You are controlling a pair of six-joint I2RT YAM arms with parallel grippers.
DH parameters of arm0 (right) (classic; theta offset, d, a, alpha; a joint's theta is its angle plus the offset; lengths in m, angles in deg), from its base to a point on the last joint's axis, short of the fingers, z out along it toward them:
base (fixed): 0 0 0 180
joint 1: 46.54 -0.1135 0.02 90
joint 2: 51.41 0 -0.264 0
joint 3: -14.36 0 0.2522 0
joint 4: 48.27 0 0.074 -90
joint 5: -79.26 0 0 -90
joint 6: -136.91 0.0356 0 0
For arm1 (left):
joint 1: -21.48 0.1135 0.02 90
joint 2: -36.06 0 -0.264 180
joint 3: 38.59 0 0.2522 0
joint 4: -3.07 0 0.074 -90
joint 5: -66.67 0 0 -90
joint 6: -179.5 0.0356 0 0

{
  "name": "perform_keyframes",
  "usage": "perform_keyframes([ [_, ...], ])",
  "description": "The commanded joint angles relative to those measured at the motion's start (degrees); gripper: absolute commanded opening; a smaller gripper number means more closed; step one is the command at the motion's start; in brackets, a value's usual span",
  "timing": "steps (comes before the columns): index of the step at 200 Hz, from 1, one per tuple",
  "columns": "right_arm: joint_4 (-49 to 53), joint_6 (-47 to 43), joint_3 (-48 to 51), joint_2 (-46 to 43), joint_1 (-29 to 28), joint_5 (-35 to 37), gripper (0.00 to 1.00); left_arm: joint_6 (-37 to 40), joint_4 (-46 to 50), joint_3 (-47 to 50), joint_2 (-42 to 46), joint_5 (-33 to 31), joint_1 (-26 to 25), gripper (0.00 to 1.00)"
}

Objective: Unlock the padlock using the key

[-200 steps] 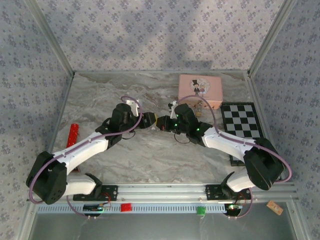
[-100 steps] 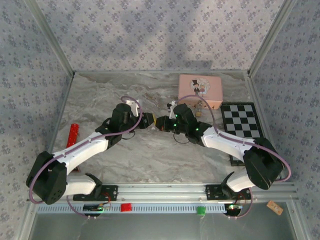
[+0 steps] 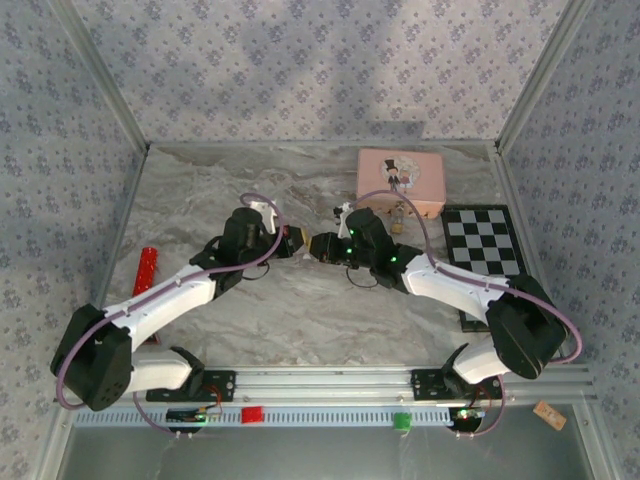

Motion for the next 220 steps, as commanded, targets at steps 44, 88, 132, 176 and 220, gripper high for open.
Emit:
perform_keyframes([
  [44,-13.51,1.59,11.09,-13.61,0.76,9.49,0.88,-8.87,-4.30,2.95,5.51,-8.72,1.80,0.00],
  [88,-38.14,7.74,21.33,-13.58,0.77,10.12,0.93,-23.41,-7.56,3.97,6.07,-10.87,0.43,0.00],
  [132,-49.74,12.74,21.80,-8.13,1.40,5.52,0.94,-27.14,-16.56,5.02,5.33,-8.79,-2.86,0.00],
  [176,-53.54,16.50,19.90,-4.45,3.52,0.18,0.94,-24.78,-23.27,5.16,5.35,-6.61,-5.21,0.00],
  [220,-58.66,19.97,17.69,-0.34,4.06,-3.74,0.93,-22.16,-29.24,5.13,4.75,-4.24,-6.79,0.00],
])
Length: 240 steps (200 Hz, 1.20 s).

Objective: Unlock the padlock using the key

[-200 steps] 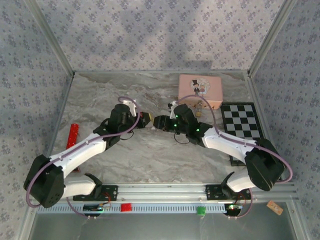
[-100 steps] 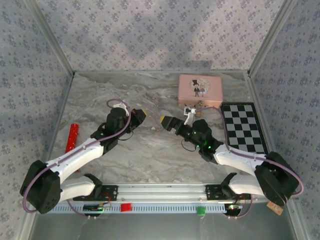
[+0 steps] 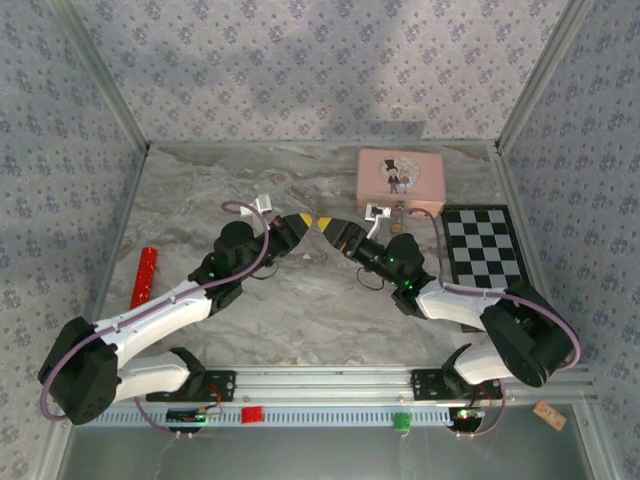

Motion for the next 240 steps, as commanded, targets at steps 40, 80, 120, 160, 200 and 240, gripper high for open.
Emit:
perform_keyframes([
  [40,-8.14,3.58,-3.46,2.54,0.33,-5.21,0.82,3.01,-7.08,-0.54,-0.45,2.59,-0.82,0.00],
  [80,-11.12,5.40,-5.23,4.92,0.42,-8.15,0.67,3.15,-7.47,-0.70,-1.15,2.15,-0.83,0.00],
  [120,-12.69,6.60,-4.95,6.46,0.75,-8.22,0.59,5.56,-4.16,-1.80,-0.46,1.77,-0.66,0.00],
  [160,-12.89,6.73,-5.90,7.08,0.76,-9.89,0.44,7.06,-1.88,-2.08,-0.05,0.88,-0.56,0.00],
  [200,-12.84,6.78,-6.36,7.46,0.68,-10.56,0.32,6.95,-1.93,-1.81,-0.20,0.46,-0.21,0.00],
  [240,-12.23,6.74,-6.27,7.54,0.77,-10.64,0.26,6.95,-1.70,-1.30,0.01,0.13,-0.02,0.00],
])
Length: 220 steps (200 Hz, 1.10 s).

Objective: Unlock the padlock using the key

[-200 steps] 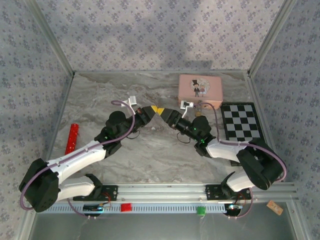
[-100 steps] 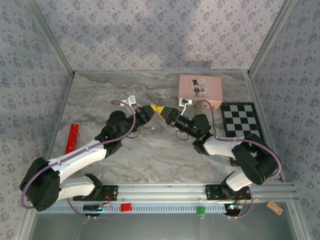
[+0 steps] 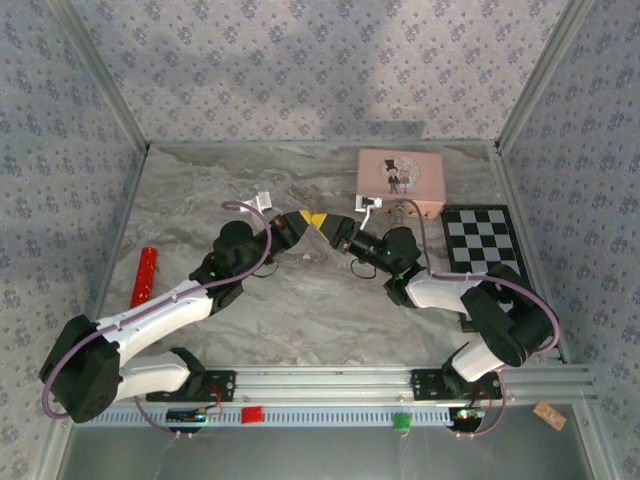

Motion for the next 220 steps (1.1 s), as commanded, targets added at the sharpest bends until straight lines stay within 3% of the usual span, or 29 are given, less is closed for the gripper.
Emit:
perform_keyframes([
  [1,-1.32,-0.26,-1.90,0.55,-0.19,-1.53,0.26,1.40,0.02,-1.34,0.76,1.64,-0.23,0.00],
  [43,-0.95,-0.20,-1.90,0.82,-0.24,-1.53,0.23,1.56,0.10,-0.86,1.36,1.12,0.02,0.00],
  [104,-0.53,-0.24,-1.54,0.82,-0.18,-1.27,0.26,2.45,1.49,-0.13,3.00,-0.20,0.34,0.00],
  [220,-0.25,0.09,-1.98,1.36,-0.24,-2.33,0.11,3.42,2.55,0.65,3.83,-1.35,0.93,0.00],
])
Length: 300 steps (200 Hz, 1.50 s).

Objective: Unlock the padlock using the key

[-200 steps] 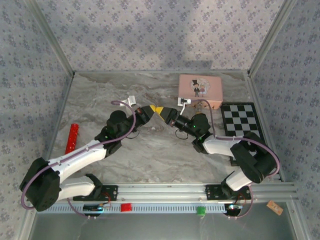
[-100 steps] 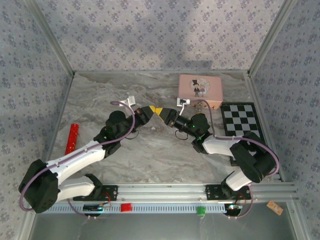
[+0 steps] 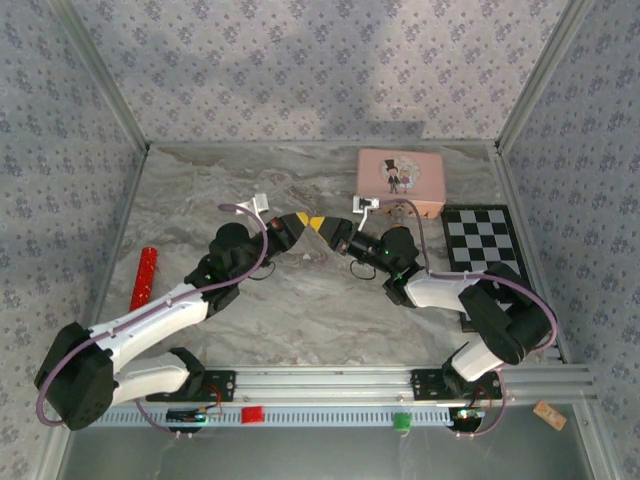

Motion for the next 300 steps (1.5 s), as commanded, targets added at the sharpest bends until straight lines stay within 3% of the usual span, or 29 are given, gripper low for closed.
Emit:
perform_keyframes([
  [1,-1.23,0.08,-1.81,0.48,-0.24,-1.21,0.11,1.65,0.18,-0.16,1.17,-0.96,0.53,0.00],
  [57,-0.80,0.32,-1.81,0.09,-0.14,-1.35,0.05,2.46,1.36,0.04,1.49,-1.69,0.66,0.01],
  [74,1.39,-0.22,-1.99,-0.76,0.24,-1.80,0.01,3.38,2.36,0.11,1.74,-2.01,0.89,0.12],
  [87,5.13,-1.16,-1.97,-2.24,0.94,-2.05,0.00,4.33,3.85,-0.18,2.09,-2.23,1.15,0.30],
  [109,13.33,-4.35,-1.47,-6.20,2.89,-2.80,0.00,6.73,8.50,-1.49,2.81,-2.54,2.44,0.51],
  [124,23.75,-8.49,-1.54,-11.02,5.14,-3.24,0.00,8.82,14.43,-3.49,2.82,-3.29,3.97,0.62],
  [138,40.19,-14.93,-2.92,-17.32,7.14,-1.55,0.00,10.99,23.21,-7.67,1.09,-3.99,5.88,0.66],
  [164,72.16,-30.48,-8.17,-29.01,8.20,9.79,0.00,16.65,37.10,-18.27,-7.36,-3.99,7.60,0.78],
  [179,83.34,-34.07,-9.89,-33.04,10.03,15.35,0.00,19.54,44.02,-26.07,-14.49,-2.88,7.61,0.83],
  [194,91.22,-35.10,-11.41,-35.00,12.63,16.46,0.00,22.91,47.77,-34.17,-22.06,-0.30,6.90,0.89],
  [240,97.27,-35.84,-9.97,-42.17,13.44,19.05,0.00,26.10,55.33,-55.59,-42.98,-4.32,4.58,0.93],
  [254,98.51,-35.80,-9.90,-43.85,13.52,20.24,0.00,24.87,55.27,-60.31,-47.53,-5.62,4.34,1.00],
  [300,99.54,-35.83,-9.27,-45.97,13.62,20.52,0.00,25.68,56.59,-78.44,-62.17,-5.31,3.09,1.00],
])
